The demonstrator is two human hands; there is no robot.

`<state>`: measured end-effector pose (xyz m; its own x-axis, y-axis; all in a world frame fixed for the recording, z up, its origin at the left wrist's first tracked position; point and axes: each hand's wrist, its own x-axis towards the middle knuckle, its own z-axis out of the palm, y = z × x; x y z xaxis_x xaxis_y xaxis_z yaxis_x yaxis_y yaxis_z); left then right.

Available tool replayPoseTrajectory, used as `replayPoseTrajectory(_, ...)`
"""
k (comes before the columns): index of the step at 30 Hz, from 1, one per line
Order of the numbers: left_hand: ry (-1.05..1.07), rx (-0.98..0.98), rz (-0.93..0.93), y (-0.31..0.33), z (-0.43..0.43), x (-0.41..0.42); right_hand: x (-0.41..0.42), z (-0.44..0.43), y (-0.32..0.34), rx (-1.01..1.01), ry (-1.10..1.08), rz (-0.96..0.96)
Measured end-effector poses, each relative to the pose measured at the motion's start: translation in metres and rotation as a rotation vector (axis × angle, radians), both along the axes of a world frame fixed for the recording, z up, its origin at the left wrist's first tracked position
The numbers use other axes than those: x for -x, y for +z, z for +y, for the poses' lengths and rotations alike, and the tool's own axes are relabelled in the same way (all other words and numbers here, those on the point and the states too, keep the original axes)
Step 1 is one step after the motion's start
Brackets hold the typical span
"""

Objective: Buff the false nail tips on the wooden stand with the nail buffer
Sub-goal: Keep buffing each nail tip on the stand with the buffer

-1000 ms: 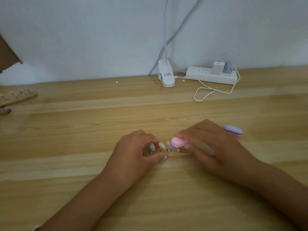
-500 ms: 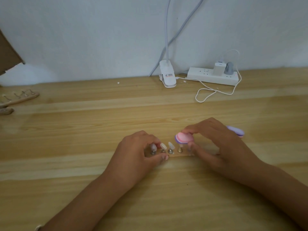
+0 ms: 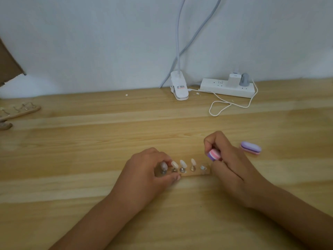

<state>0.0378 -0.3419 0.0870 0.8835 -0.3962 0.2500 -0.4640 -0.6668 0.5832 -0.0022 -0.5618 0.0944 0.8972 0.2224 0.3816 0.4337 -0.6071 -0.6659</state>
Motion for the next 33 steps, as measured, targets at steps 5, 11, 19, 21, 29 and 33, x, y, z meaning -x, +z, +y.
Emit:
replayPoseTrajectory(5, 0.002, -0.025, -0.017, 0.001, 0.0, 0.001, -0.002, 0.004, -0.006, 0.135, -0.053, 0.001)
replayPoseTrajectory(11, -0.004, -0.03, -0.013, 0.003, -0.001, 0.002, -0.009, 0.004, -0.011, 0.159, 0.0, -0.065)
replayPoseTrajectory(19, -0.001, -0.045, -0.015, 0.004, -0.001, 0.001, -0.012, -0.006, -0.009, 0.015, -0.026, 0.021)
replayPoseTrajectory(21, -0.001, -0.039, -0.011, 0.003, 0.0, 0.002, -0.013, -0.008, -0.008, -0.025, -0.061, 0.035)
replayPoseTrajectory(29, -0.043, 0.195, -0.133, 0.011, -0.003, 0.01, -0.003, -0.003, 0.002, -0.118, -0.02, 0.055)
replayPoseTrajectory(33, -0.173, 0.319, -0.176, 0.016, -0.01, 0.021, 0.005, 0.004, 0.01, -0.298, 0.076, 0.118)
